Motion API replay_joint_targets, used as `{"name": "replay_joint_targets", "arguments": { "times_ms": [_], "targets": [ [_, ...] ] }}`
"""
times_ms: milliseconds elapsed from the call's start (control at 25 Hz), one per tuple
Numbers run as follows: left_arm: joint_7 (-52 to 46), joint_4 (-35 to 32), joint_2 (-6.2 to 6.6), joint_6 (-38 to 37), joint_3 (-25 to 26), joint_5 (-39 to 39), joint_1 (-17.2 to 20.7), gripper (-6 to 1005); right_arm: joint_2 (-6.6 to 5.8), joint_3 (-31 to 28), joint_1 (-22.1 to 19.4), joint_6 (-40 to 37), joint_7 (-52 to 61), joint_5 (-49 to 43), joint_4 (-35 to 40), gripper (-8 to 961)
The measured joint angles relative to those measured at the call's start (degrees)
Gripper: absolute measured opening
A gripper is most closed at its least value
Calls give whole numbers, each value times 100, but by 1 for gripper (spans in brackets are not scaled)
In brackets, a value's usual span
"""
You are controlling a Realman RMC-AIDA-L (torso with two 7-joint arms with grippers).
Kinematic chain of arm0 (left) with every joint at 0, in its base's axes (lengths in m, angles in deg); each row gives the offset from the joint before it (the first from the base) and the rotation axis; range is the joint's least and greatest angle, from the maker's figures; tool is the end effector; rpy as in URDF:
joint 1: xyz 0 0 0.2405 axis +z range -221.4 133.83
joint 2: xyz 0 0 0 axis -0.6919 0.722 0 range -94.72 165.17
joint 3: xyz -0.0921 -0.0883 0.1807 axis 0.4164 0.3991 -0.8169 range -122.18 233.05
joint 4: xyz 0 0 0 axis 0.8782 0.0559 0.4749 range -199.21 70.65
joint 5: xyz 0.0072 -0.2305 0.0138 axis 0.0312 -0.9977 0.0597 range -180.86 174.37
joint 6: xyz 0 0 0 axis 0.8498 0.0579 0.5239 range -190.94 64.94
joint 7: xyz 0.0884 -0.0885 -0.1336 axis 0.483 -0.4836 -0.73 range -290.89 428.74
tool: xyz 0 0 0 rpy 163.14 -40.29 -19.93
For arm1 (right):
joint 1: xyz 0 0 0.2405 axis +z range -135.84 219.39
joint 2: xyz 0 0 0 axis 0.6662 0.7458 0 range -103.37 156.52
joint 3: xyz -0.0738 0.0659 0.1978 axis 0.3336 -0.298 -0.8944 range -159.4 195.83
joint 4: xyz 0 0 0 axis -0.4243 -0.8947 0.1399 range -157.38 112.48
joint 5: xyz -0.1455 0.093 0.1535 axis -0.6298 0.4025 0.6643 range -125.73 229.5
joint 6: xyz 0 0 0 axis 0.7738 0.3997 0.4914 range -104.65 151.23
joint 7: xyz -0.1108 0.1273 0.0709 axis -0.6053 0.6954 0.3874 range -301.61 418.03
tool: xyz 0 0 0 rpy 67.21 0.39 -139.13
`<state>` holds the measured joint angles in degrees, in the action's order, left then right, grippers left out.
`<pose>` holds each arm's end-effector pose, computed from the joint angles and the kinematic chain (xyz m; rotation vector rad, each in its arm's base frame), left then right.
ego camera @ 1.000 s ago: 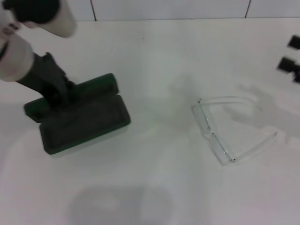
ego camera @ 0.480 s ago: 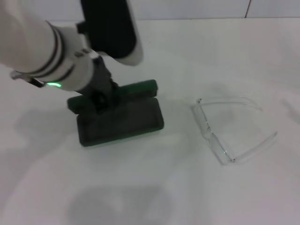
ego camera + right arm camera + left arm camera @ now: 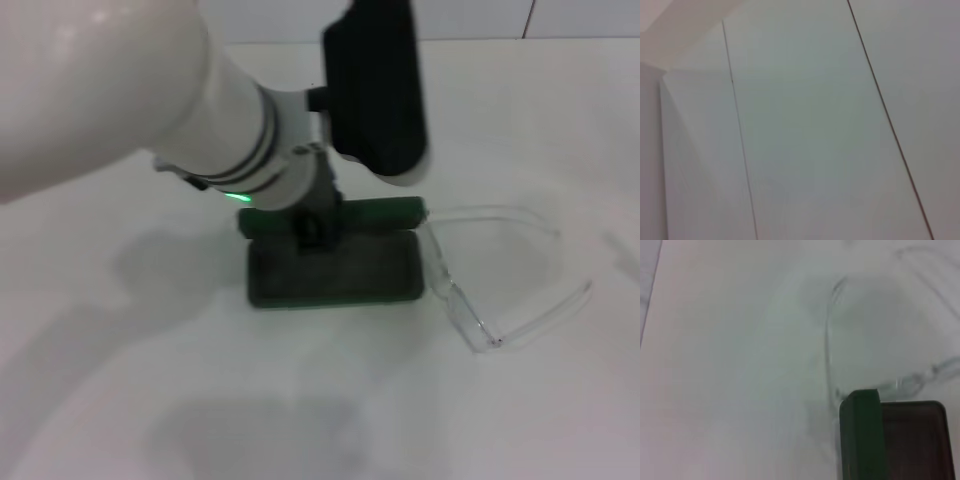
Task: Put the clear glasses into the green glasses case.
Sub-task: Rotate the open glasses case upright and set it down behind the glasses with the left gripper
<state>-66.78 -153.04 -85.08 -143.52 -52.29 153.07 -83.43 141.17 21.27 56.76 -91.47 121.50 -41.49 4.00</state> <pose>-0.0610 0.3404 -0.0847 -2.6902 0.2343 0.6803 0.2963 0.2541 0.1355 -1.8427 0.3774 1.3381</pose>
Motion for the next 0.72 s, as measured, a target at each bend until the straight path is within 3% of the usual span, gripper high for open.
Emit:
{"name": "replay_joint_targets", "arguments": {
  "times_ms": [280, 720],
  "targets": [
    [-47, 344, -11, 294, -204, -203, -328, 207, 19, 9, -15, -323, -132, -12, -160, 855],
    [-73, 496, -10, 642, -351, -149, -359, 206, 27, -14, -59, -459, -138, 6, -195, 855]
  ]
}}
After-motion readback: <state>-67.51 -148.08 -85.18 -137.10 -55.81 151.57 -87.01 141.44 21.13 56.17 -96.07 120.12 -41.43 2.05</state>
